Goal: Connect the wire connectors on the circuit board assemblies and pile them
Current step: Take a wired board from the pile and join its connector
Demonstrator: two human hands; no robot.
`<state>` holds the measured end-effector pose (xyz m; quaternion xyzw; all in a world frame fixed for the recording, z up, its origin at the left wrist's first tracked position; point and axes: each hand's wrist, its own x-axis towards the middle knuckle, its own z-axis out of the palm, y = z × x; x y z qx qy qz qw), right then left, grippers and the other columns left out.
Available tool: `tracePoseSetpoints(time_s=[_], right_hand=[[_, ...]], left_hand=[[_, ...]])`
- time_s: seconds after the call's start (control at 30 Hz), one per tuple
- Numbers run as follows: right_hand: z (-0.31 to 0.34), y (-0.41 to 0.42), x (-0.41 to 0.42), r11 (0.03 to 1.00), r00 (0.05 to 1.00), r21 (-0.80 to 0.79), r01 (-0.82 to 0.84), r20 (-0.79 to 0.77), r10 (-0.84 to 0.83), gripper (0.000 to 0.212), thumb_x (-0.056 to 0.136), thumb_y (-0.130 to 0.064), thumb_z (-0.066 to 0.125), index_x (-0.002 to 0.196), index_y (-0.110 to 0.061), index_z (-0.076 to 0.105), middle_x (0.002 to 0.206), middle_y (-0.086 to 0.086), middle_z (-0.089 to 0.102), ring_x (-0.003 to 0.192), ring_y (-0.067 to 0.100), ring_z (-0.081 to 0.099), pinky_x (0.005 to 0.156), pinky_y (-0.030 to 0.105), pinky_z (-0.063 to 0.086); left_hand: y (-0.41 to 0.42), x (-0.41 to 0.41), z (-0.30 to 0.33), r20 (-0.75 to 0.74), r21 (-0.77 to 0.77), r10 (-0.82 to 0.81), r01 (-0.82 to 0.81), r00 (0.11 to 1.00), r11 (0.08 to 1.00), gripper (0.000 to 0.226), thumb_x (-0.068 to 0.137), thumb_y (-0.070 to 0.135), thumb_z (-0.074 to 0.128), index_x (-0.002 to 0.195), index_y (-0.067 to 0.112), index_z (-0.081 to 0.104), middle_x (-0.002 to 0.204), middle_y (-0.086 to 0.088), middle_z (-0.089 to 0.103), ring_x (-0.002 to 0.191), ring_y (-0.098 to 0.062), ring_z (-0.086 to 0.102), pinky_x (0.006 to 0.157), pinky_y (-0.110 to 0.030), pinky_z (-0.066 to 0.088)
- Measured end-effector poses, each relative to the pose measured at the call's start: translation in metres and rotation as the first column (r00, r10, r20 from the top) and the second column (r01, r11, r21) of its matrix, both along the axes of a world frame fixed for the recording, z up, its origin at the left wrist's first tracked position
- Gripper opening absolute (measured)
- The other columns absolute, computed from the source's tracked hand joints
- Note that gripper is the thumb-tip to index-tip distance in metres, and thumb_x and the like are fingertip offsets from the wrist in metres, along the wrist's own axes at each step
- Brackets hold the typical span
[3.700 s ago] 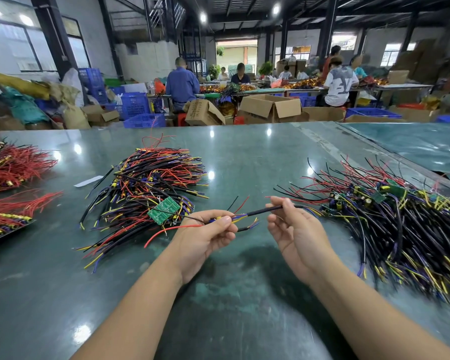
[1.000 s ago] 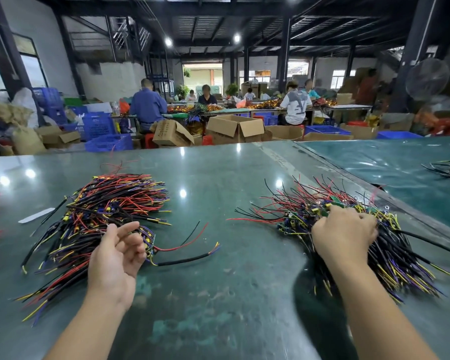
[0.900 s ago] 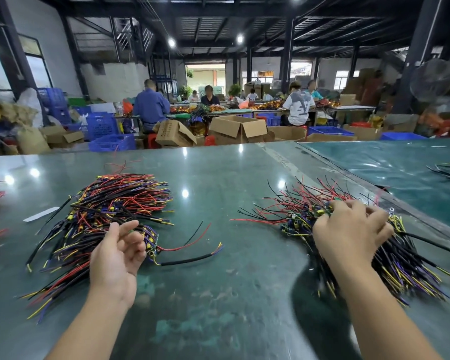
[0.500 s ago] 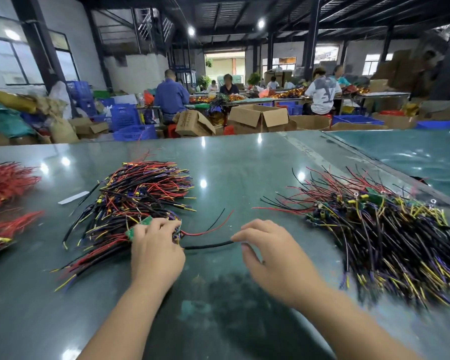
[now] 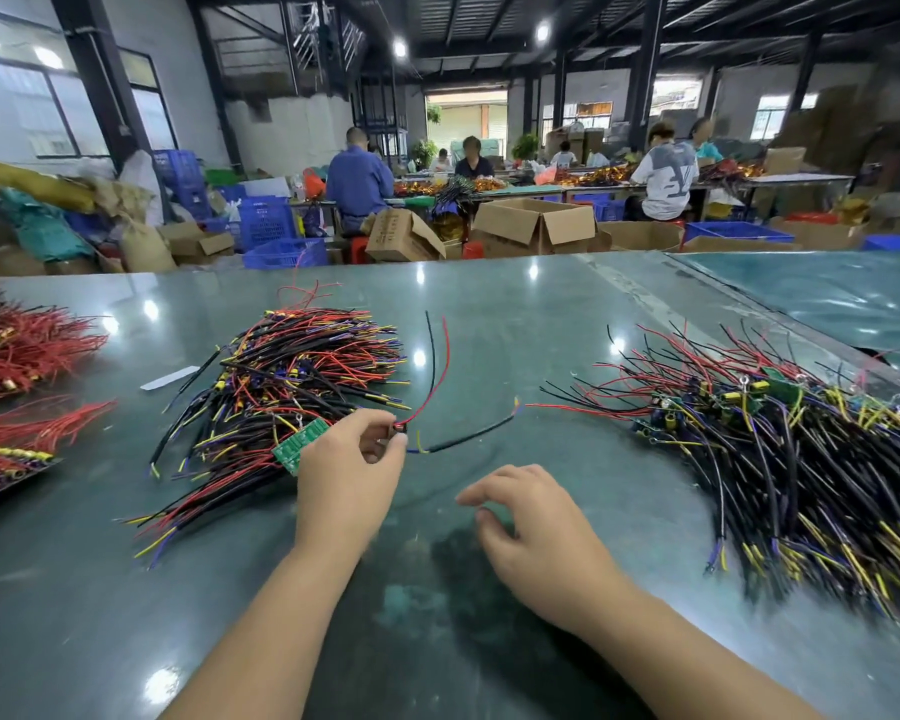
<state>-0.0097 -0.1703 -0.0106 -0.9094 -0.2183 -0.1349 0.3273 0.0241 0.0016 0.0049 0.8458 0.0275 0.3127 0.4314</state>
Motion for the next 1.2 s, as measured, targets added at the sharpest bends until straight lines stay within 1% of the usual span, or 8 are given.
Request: tracePoseSetpoints(time_s=[0.1,0.23,0.43,0.53,0.77,0.97,1.07,1.2], right_hand=[[0.002,0.001,-0.002,0.996,0.996,0.056,0.064,-0.062,-0.061,0.023,0.093,-0.034,0.051,0.109,-0.028,0.066,0.104,-0.016,0.062,0.106,0.005,0.051,0.087,0.016,0.036],[0.009,0.006,-0.004,0.904,0.973,0.398,0.154,-0.219,-0.069,0.043,0.079,-0.067,0.050,0.089,-0.030,0.070,0.083,-0.017,0.070,0.081,-0.003,0.061,0.072,0.013,0.044],[0.012,0.003,0.002,0.686,0.940,0.679,0.261,-0.341,-0.020,0.022,0.090,-0.023,0.058,0.073,-0.017,0.072,0.072,0.001,0.073,0.067,0.010,0.067,0.069,0.033,0.051],[0.011,0.003,0.004,0.634,0.943,0.730,0.254,-0.334,0.007,0.022,0.091,-0.010,0.056,0.076,-0.015,0.072,0.074,0.003,0.073,0.070,0.014,0.069,0.070,0.029,0.052],[0.014,0.001,0.002,0.603,0.961,0.783,0.153,-0.261,0.095,0.018,0.091,-0.006,0.058,0.089,-0.017,0.072,0.079,-0.002,0.075,0.078,0.006,0.069,0.070,0.016,0.051],[0.013,-0.002,0.002,0.590,0.963,0.800,0.112,-0.234,0.135,0.021,0.082,-0.009,0.071,0.103,-0.013,0.070,0.090,-0.001,0.072,0.074,0.007,0.065,0.067,0.013,0.047],[0.013,-0.004,0.002,0.622,0.959,0.780,0.065,-0.221,0.177,0.019,0.083,-0.007,0.070,0.101,-0.011,0.073,0.092,0.003,0.075,0.083,0.012,0.069,0.073,0.018,0.051],[0.015,0.000,0.005,0.582,0.957,0.810,0.075,-0.222,0.185,0.016,0.083,0.000,0.067,0.092,-0.010,0.075,0.086,0.004,0.075,0.074,0.003,0.064,0.066,0.013,0.046]], left_hand=[[-0.013,-0.005,0.004,0.006,-0.320,-0.258,0.247,0.966,0.915,0.026,0.080,0.001,0.070,0.084,0.026,0.066,0.071,0.008,0.067,0.064,-0.004,0.061,0.064,-0.011,0.047],[-0.031,-0.014,0.001,-0.041,-0.339,-0.491,0.451,0.870,0.826,0.028,0.071,0.001,0.076,0.076,0.026,0.065,0.062,0.008,0.062,0.057,-0.001,0.055,0.058,-0.013,0.044],[-0.038,-0.014,-0.008,-0.046,-0.275,-0.524,0.494,0.851,0.825,0.016,0.067,0.021,0.066,0.075,0.032,0.057,0.066,0.011,0.062,0.061,-0.007,0.057,0.060,-0.017,0.044],[-0.038,-0.015,-0.006,0.008,-0.438,-0.515,0.466,0.857,0.769,0.011,0.068,0.018,0.068,0.071,0.023,0.059,0.072,0.000,0.065,0.069,-0.014,0.061,0.071,-0.033,0.051],[-0.037,-0.016,0.003,0.096,-0.802,-0.592,0.415,0.800,0.431,0.022,0.091,-0.007,0.047,0.077,0.009,0.056,0.074,-0.010,0.068,0.068,-0.019,0.068,0.062,-0.025,0.056],[-0.040,-0.018,0.000,0.137,-0.764,-0.677,0.512,0.723,0.392,0.020,0.096,0.004,0.046,0.088,0.004,0.065,0.083,-0.010,0.071,0.081,-0.020,0.071,0.070,-0.024,0.056],[-0.042,-0.020,-0.002,0.108,-0.681,-0.672,0.547,0.733,0.487,0.025,0.097,0.007,0.048,0.082,0.012,0.067,0.081,-0.005,0.072,0.080,-0.017,0.071,0.069,-0.024,0.056],[-0.042,-0.018,-0.003,0.119,-0.271,-0.451,0.466,0.885,0.842,0.022,0.093,0.012,0.057,0.079,0.024,0.070,0.100,0.008,0.058,0.088,-0.008,0.064,0.063,-0.022,0.056]])
